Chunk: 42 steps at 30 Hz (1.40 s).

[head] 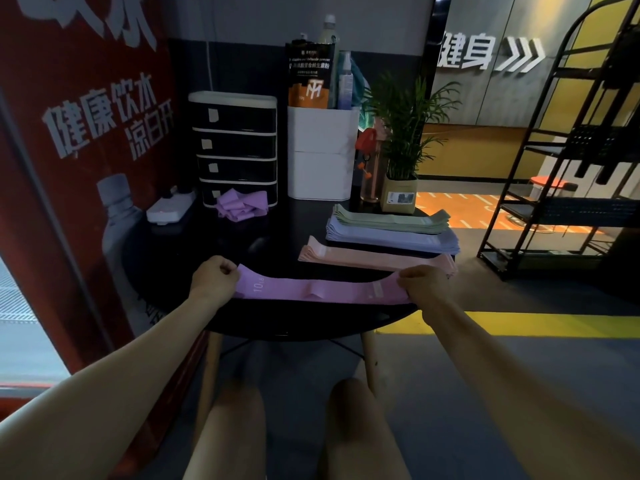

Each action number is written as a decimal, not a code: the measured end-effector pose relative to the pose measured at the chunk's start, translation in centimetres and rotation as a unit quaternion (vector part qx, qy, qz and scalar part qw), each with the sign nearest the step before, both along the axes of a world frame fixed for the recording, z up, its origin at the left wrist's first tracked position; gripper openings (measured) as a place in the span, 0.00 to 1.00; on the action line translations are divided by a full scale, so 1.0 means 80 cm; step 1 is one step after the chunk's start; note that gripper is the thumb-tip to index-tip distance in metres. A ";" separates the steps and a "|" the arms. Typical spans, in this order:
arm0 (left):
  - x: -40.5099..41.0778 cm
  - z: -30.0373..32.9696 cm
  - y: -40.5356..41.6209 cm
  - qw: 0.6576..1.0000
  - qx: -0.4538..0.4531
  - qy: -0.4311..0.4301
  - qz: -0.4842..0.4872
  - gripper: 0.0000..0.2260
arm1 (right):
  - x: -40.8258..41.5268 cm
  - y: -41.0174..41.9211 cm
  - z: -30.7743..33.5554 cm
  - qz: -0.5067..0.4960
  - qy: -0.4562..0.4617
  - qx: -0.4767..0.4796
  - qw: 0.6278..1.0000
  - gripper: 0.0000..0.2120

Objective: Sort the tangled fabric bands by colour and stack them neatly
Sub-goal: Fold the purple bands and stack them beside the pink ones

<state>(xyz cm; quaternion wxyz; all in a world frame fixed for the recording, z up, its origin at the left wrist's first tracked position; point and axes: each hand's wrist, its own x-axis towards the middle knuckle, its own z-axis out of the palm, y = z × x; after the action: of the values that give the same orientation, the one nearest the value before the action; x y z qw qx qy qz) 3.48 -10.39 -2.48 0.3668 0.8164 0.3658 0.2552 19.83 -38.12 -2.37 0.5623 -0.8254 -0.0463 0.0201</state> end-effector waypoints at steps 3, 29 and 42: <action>0.001 -0.002 0.000 1.000 -0.002 -0.007 0.004 0.03 | 0.001 -0.004 -0.001 -0.002 -0.002 0.008 1.000 0.09; -0.010 -0.033 0.001 0.991 -0.007 -0.121 -0.048 0.10 | -0.066 0.076 -0.011 0.304 -0.280 -0.263 0.872 0.24; -0.005 -0.038 0.004 0.995 0.030 -0.080 -0.052 0.13 | -0.043 0.102 -0.023 0.338 -0.268 -0.315 0.845 0.28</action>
<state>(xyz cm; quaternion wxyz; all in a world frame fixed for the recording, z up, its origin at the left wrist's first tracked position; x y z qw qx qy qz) 3.06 -10.08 -5.53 0.3826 0.8220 0.2845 0.3115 16.40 -29.97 -4.22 0.1960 -0.8644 -0.4630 0.0004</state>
